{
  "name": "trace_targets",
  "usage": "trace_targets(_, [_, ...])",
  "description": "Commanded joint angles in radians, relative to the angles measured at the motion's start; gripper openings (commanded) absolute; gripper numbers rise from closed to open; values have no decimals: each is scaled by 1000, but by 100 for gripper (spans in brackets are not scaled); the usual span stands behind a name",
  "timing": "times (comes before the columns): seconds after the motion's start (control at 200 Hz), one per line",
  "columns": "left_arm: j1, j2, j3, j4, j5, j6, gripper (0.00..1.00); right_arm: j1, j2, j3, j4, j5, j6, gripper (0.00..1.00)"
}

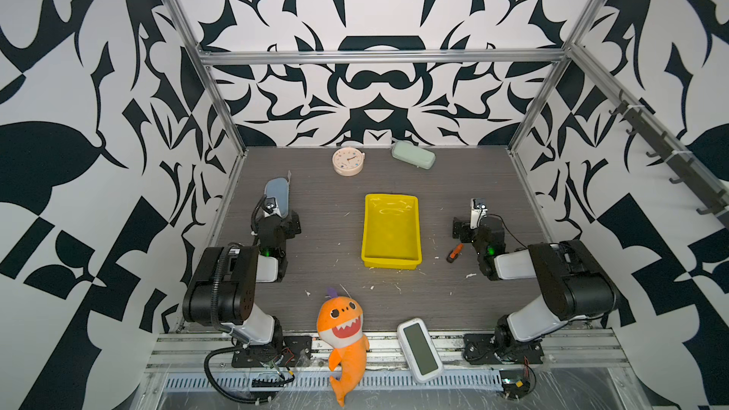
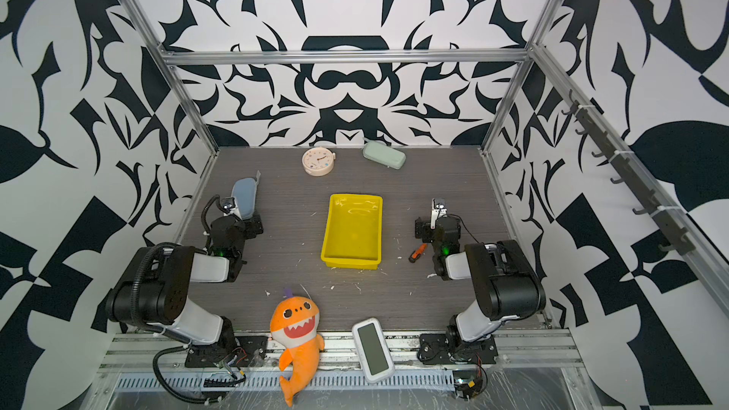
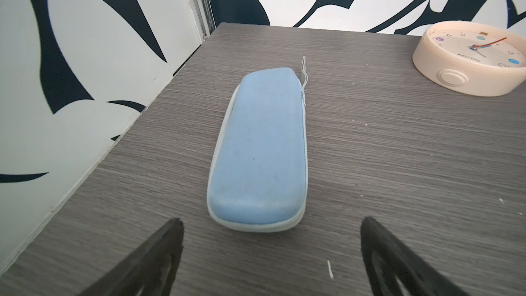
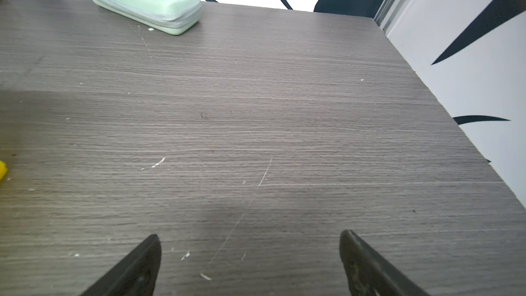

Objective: Put the screwdriver in the bin

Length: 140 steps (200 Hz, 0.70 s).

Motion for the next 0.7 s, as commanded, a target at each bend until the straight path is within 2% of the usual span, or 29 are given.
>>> trace_targets(0.0, [4, -4, 12, 27, -1, -7, 100, 19, -37, -28, 98, -58, -54, 100])
trace_targets(0.105, [4, -4, 5, 39, -11, -14, 100, 28, -69, -80, 173, -71, -65, 100])
trace_targets(0.16, [3, -7, 1, 45, -13, -17, 100, 53, -129, -107, 179, -30, -73, 100])
trace_targets(0.205, [3, -10, -7, 63, -31, -21, 100, 90, -216, -102, 85, 22, -91, 100])
trace_targets(0.26, [1, -30, -17, 73, -71, -31, 100, 138, -342, -54, -135, 62, -87, 100])
trace_targets(0.325, [0, -78, -11, 16, -108, -48, 99, 170, -462, 40, -413, 35, -41, 100])
trace_targets(0.355, [0, -102, -4, -27, -113, -53, 100, 192, -493, 69, -483, 37, -15, 99])
trace_targets(0.46, [-26, -172, 10, -94, -116, -27, 100, 261, -546, 74, -490, 67, 9, 100])
trace_targets(0.51, [-91, -202, 14, -107, -200, 22, 100, 273, -553, 66, -465, 113, 14, 100])
trace_targets(0.57, [-206, -255, 66, -216, -342, 80, 100, 274, -558, 83, -487, 144, 47, 99])
trace_targets(0.605, [-277, -307, 118, -349, -385, 90, 100, 273, -555, 99, -516, 173, 77, 99])
trace_targets(0.64, [-331, -350, 187, -519, -374, 75, 99, 273, -549, 117, -548, 194, 107, 99])
trace_targets(0.695, [-372, -392, 291, -761, -288, -14, 99, 273, -536, 145, -600, 187, 130, 100])
